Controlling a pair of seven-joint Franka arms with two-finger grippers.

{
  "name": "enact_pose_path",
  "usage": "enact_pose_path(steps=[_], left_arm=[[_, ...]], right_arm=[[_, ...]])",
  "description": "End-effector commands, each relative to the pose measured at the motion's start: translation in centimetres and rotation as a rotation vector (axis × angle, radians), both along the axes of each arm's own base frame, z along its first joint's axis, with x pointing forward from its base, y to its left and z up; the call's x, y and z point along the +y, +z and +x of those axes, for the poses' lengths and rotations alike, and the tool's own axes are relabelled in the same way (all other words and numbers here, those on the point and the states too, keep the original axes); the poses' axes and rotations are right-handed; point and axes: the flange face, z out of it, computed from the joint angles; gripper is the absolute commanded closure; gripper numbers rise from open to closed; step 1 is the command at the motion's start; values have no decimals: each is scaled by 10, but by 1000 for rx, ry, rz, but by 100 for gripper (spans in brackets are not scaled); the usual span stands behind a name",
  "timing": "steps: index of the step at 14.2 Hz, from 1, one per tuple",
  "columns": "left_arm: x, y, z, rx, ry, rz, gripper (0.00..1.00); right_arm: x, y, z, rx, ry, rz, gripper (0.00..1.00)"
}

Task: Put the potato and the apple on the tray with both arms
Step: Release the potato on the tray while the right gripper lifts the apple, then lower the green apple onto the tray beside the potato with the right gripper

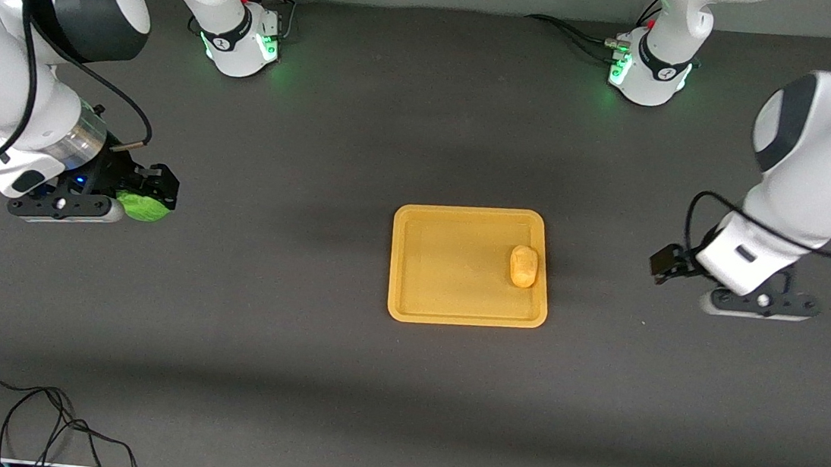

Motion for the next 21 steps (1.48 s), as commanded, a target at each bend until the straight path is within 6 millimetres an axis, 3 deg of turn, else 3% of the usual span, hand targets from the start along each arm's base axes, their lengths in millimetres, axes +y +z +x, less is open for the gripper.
enact_pose_path(steps=[1,3,4,7,10,12,14,17,19,21], left_arm=[[25,14,-18,41,8,34,0],[31,15,-21,55,-12,37,0],[40,18,-21,52,0,39,0],[59,28,-25,43,33,36,0],[73,36,-33,69,-31,31,0],[78,36,-33,73,-40,30,0],[79,36,-33,74,-45,27,0],[91,38,-34,74,-50,9,0],[96,44,-36,63,-42,-15,0],[93,42,-35,60,-45,-20,0]], right_arm=[[87,-4,23,7,-47,-5,59],[163,-12,25,9,-102,-7,59],[213,-20,17,16,-138,-14,59],[329,-48,-12,-2,-252,-6,59],[410,-95,-43,-35,-277,33,59],[438,-139,-52,-50,-291,49,59],[465,-203,-62,-72,-270,61,59],[474,-273,-63,-120,-237,38,59],[475,-304,-63,-125,-230,42,59],[474,-322,-63,-125,-225,38,59]])
